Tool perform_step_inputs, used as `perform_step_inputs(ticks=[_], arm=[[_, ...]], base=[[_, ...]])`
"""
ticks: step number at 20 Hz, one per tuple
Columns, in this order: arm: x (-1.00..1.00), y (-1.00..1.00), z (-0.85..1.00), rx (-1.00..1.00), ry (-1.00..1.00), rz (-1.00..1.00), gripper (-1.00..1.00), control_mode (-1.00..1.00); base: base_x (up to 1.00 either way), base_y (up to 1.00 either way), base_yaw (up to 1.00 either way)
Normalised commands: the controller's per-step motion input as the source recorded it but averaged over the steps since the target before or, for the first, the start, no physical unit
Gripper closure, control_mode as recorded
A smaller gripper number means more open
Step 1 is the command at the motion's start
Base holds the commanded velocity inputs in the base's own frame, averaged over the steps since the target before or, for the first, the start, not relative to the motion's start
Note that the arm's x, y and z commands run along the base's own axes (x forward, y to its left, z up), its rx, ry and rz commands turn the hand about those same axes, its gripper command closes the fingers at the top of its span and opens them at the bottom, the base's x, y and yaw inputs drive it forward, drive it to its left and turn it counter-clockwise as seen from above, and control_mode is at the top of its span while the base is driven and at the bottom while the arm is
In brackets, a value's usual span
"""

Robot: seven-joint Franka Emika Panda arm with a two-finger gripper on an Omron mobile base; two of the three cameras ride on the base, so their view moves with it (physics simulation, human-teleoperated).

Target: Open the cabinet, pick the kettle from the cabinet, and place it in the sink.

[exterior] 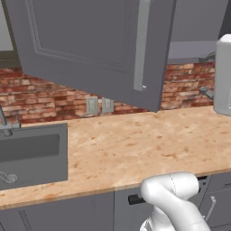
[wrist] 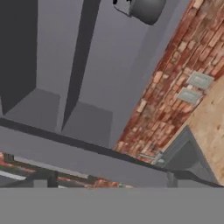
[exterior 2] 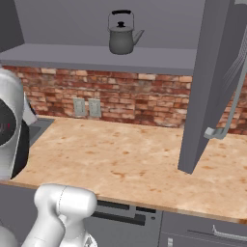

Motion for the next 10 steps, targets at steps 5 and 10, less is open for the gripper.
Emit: perform_step_inputs(ticks=[5, 10], arm=[[0.35, -0.06, -0.03, 0.13, 0.16, 0.15, -1.00, -1.00], [0.35, 0.15, -0.15, 0.17, 0.02, 0.16, -1.00, -1.00]], base=[[0.00, 0.00, 0.00], [0.00, 0.00, 0.00]])
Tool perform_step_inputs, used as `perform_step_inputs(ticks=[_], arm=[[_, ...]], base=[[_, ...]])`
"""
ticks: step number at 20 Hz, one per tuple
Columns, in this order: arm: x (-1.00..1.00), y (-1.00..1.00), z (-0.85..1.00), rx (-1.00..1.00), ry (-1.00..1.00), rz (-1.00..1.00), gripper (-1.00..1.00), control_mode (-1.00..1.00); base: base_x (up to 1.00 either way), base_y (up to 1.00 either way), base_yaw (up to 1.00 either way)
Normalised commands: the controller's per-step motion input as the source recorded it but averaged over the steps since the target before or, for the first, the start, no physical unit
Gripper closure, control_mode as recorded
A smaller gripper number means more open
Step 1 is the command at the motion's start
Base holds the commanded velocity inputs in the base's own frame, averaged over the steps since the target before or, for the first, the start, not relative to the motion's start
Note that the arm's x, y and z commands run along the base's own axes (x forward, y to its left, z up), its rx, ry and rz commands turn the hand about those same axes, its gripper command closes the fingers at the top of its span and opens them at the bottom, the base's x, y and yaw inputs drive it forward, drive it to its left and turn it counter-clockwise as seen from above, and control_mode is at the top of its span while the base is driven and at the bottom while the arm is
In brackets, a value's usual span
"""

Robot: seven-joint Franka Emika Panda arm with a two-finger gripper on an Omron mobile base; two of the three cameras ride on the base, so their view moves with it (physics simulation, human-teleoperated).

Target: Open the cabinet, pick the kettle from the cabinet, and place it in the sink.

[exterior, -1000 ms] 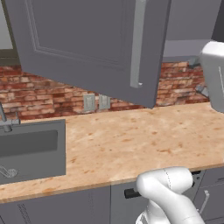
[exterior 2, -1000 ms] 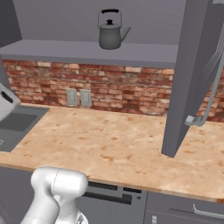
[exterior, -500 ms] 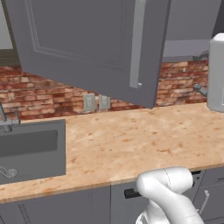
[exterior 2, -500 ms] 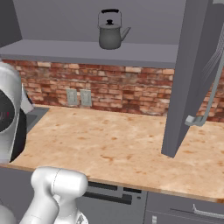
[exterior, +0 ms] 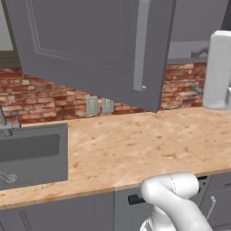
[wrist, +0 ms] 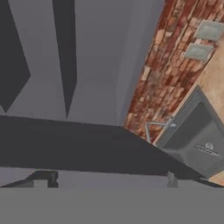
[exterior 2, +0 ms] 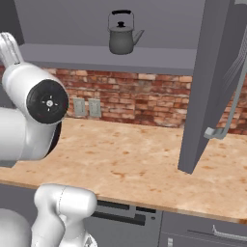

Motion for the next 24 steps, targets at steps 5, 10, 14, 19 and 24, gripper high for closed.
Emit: perform_step_inputs(ticks=[5, 10, 14, 19, 24], arm=[[0.28, 0.29, -0.16, 0.11, -0.02, 0.15, -1.00, -1.00], [0.27, 0.36, -0.11, 0.07, -0.04, 0.13, -1.00, -1.00], [0.30, 0.33, -0.01, 0.05, 0.00, 0.13, -1.00, -1.00], [0.11, 0.38, 0.02, 0.06, 0.10, 0.23, -1.00, -1.00], [-0.17, 0.47, 0.04, 0.00, 0.26, 0.38, -1.00, -1.00]], base=[[0.00, 0.00, 0.00], [0.00, 0.00, 0.00], [0.00, 0.00, 0.00], [0.00, 0.00, 0.00], [0.00, 0.00, 0.00]])
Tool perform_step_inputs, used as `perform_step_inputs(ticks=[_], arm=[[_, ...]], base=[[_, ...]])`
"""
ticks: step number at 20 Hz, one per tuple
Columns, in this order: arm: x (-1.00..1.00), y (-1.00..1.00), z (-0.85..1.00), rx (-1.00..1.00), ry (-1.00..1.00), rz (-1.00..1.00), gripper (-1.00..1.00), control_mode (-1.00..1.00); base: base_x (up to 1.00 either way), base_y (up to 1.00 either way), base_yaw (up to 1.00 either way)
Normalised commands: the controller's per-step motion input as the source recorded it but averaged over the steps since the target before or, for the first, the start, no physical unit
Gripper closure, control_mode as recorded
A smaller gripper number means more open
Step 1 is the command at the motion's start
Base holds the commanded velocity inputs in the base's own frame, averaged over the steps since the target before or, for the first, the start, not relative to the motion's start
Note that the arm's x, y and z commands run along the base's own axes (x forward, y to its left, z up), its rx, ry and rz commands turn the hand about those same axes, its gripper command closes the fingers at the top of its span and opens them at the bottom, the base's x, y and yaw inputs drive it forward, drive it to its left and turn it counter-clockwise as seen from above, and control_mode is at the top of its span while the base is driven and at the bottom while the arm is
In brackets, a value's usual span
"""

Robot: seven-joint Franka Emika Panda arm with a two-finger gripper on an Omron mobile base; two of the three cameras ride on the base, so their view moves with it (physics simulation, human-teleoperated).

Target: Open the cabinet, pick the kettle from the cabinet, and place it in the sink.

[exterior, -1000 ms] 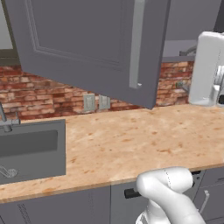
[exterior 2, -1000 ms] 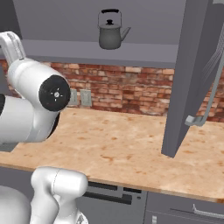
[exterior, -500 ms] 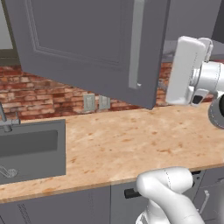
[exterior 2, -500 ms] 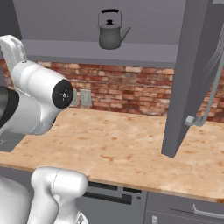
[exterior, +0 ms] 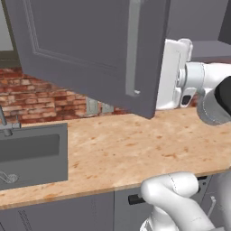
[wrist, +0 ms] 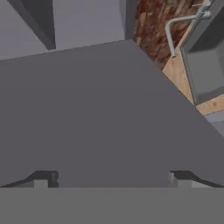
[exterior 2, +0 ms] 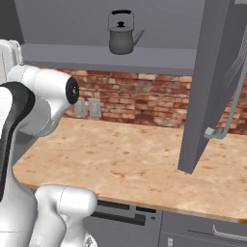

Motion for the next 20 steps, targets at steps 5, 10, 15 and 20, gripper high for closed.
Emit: perform_step_inputs(ticks=[5, 10, 15, 20], arm=[[-0.34, 0.55, 0.00, -0.01, 0.16, 0.37, -1.00, -1.00], [-0.20, 0.71, -0.04, -0.08, 0.02, 0.19, -1.00, -1.00], [-0.08, 0.75, -0.09, -0.07, -0.09, 0.02, -1.00, -1.00], [-0.04, 0.75, -0.10, -0.07, -0.17, 0.00, -1.00, -1.00]], base=[[0.00, 0.00, 0.00], [0.00, 0.00, 0.00], [0.00, 0.00, 0.00], [0.00, 0.00, 0.00]])
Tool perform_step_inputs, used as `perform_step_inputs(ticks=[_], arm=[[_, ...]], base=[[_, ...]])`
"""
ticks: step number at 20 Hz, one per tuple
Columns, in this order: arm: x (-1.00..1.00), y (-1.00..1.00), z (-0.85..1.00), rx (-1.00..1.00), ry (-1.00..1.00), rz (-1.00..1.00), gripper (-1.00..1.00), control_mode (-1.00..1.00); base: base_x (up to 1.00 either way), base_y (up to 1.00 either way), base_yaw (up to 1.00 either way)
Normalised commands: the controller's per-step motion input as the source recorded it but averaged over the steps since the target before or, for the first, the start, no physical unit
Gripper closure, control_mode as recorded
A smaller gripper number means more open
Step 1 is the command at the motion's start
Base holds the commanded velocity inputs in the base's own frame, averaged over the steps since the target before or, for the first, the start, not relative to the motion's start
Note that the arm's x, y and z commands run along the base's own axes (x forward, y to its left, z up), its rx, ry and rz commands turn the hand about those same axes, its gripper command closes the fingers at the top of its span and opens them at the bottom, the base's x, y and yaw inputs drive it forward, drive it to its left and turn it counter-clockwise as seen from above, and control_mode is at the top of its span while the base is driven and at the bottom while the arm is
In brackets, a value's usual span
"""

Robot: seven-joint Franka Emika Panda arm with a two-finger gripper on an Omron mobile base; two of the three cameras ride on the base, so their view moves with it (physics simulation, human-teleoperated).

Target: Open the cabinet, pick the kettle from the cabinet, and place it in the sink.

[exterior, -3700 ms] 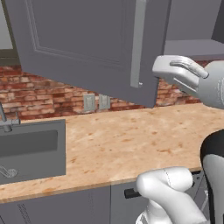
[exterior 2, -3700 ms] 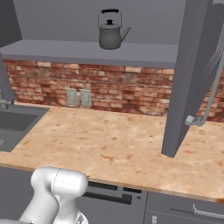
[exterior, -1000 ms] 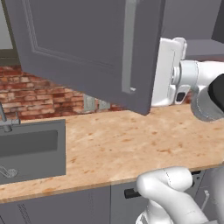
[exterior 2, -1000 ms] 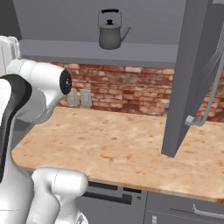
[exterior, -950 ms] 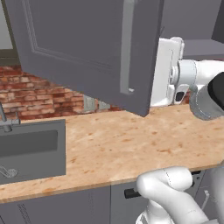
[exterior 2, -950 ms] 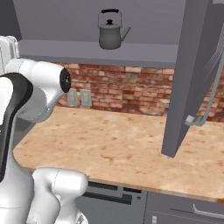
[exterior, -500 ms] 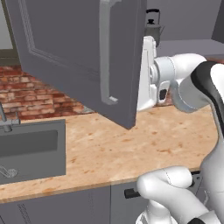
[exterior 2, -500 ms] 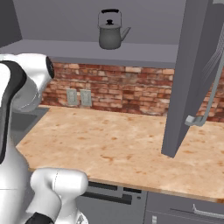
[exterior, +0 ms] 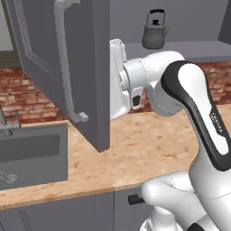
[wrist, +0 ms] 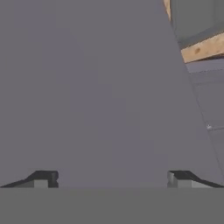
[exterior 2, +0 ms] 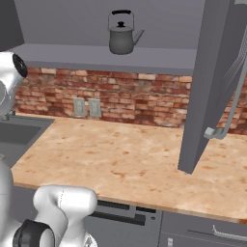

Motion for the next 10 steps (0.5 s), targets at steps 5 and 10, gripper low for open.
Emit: perform_step_inputs(ticks=[5, 10], arm=[[0.00, 0.75, -0.07, -0.03, -0.17, 0.00, -1.00, -1.00], [0.00, 0.49, -0.01, -0.03, -0.12, 0.00, -1.00, -1.00]], base=[[0.00, 0.00, 0.00], [0.00, 0.00, 0.00]])
